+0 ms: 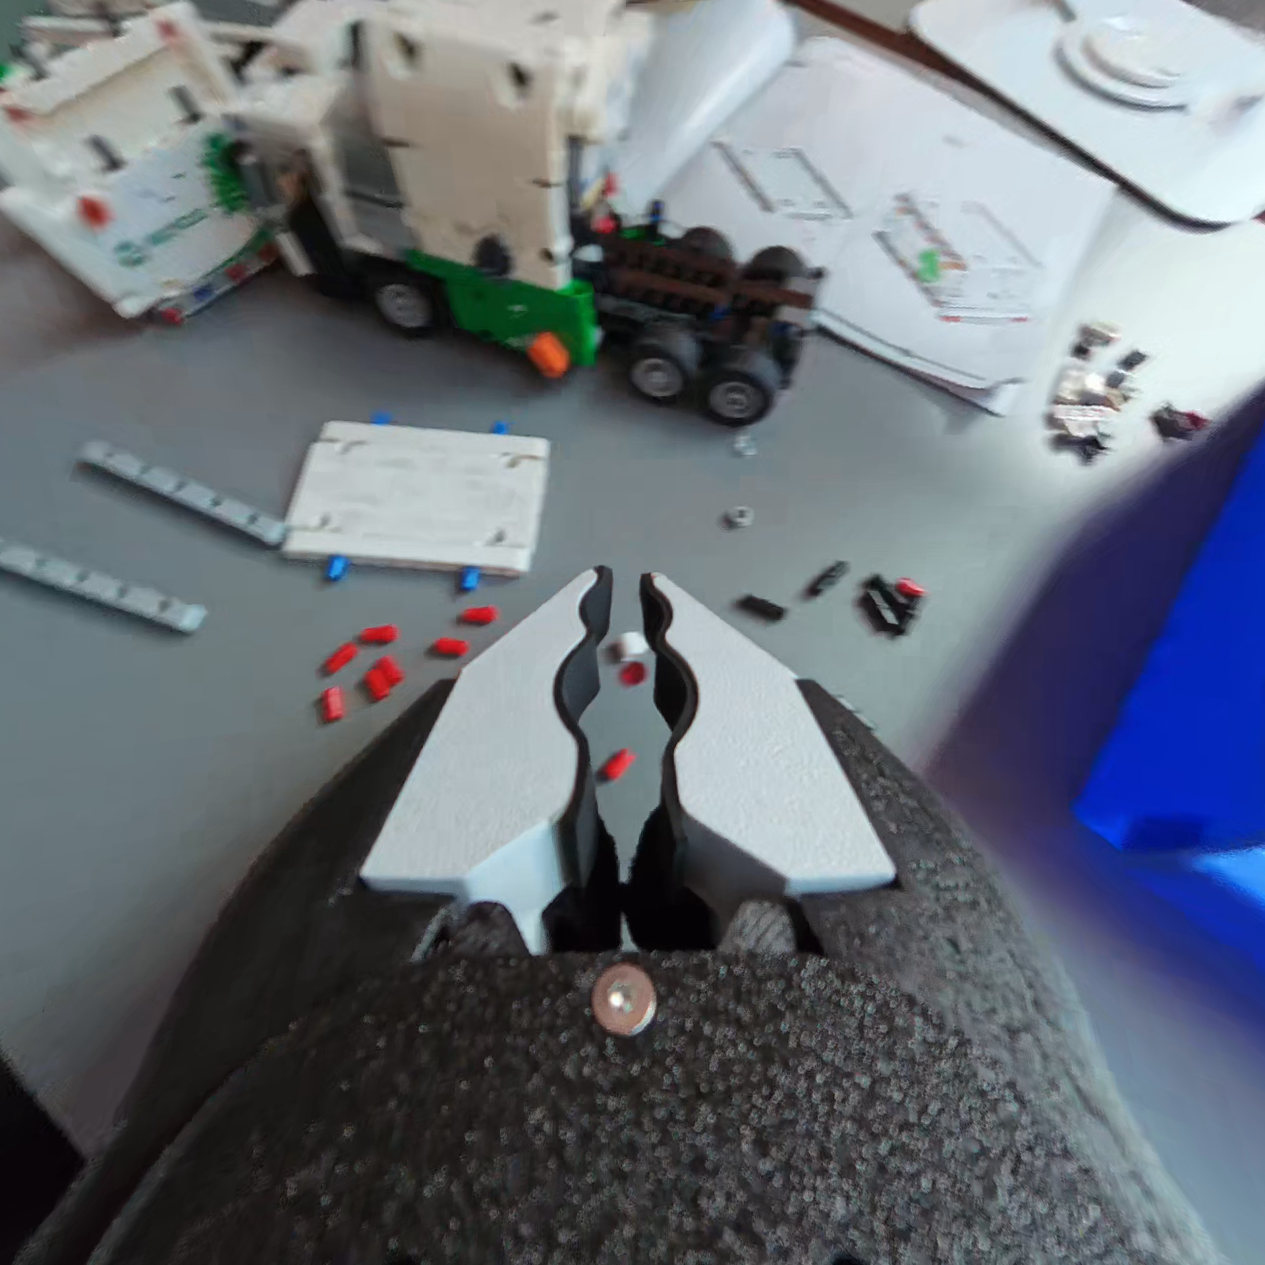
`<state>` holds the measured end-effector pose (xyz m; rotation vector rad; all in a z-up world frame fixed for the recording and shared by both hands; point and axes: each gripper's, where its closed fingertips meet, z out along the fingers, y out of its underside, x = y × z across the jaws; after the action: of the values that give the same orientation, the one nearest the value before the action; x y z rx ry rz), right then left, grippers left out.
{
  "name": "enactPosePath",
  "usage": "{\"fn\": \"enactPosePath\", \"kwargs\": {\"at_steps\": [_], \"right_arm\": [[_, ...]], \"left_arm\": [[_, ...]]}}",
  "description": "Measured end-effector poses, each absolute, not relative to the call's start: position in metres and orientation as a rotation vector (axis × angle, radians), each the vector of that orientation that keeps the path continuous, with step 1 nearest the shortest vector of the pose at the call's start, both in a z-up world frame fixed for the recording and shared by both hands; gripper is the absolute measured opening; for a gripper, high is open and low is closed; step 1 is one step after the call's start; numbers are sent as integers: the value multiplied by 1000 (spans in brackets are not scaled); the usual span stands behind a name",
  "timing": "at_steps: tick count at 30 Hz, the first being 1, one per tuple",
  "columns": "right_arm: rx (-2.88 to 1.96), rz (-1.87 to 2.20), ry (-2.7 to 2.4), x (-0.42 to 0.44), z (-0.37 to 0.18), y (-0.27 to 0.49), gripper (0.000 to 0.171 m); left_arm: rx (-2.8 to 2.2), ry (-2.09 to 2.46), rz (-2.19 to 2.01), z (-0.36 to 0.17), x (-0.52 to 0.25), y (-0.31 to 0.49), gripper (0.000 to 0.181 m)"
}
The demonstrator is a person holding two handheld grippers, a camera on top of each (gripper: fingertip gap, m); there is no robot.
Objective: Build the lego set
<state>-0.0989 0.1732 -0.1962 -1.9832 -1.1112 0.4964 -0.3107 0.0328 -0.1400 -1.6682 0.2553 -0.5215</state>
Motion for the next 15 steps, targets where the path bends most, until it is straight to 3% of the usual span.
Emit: {"fn": "enactPosePath", "kwargs": {"at_steps": [5, 8, 15], "right_arm": [[-2148, 188, -851, -51, -212, 253, 23], [-2210, 264, -765, -52, -224, 269, 27], [-2267, 353, -687, -54, -234, 275, 23]], "left_arm": [[-1660, 241, -535, -139, -313, 33, 14], [-1654, 221, -544, -138, -315, 33, 14], [-1650, 177, -584, -137, -321, 36, 14]]}}
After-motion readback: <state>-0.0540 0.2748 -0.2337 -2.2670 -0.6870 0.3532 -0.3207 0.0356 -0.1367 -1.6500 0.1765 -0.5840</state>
